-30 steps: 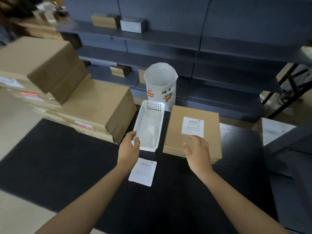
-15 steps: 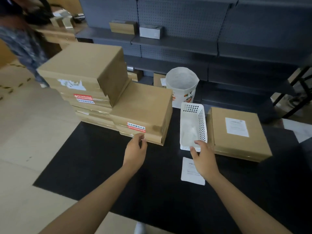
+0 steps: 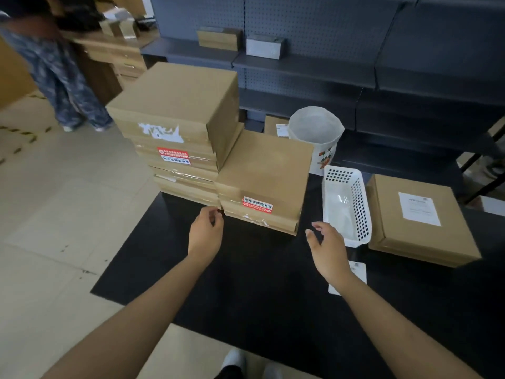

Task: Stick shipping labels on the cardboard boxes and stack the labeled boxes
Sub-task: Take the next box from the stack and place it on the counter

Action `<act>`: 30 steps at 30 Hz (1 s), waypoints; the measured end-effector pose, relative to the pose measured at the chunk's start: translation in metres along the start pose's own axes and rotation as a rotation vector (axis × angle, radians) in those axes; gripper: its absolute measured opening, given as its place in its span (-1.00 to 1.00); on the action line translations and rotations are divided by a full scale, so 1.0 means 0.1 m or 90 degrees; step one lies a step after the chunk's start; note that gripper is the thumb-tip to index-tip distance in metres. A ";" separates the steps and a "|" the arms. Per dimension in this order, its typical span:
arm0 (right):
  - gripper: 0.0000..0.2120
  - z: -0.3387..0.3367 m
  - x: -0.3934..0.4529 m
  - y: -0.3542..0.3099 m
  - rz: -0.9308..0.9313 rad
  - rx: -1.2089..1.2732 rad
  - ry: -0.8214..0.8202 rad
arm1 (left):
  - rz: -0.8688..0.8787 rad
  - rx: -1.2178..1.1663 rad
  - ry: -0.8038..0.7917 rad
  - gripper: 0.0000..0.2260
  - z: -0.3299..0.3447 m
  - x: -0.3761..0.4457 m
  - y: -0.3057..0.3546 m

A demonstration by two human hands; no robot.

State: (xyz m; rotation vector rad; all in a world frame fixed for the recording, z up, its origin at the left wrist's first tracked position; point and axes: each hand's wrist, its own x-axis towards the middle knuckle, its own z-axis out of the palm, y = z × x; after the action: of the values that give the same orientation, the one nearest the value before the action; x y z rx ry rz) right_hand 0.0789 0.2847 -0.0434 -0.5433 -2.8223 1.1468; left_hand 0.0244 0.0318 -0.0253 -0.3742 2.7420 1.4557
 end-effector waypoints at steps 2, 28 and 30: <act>-0.65 0.08 0.05 -0.07 0.013 0.008 0.005 | -0.020 -0.010 0.002 -0.69 -0.08 0.14 -0.04; -0.67 0.57 0.56 -0.71 0.248 0.231 0.213 | -0.025 -0.084 -0.159 -0.68 -0.09 1.14 0.10; -0.65 0.53 0.38 -0.70 0.251 0.242 0.222 | -0.008 -0.090 -0.169 -0.74 -0.15 1.01 0.06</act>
State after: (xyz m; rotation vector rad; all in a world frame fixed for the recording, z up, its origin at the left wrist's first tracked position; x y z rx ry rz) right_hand 0.0130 0.2157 -0.0379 -1.1624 -2.1878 1.4338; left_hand -0.0731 0.0020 -0.0242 -0.1832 2.4348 1.5740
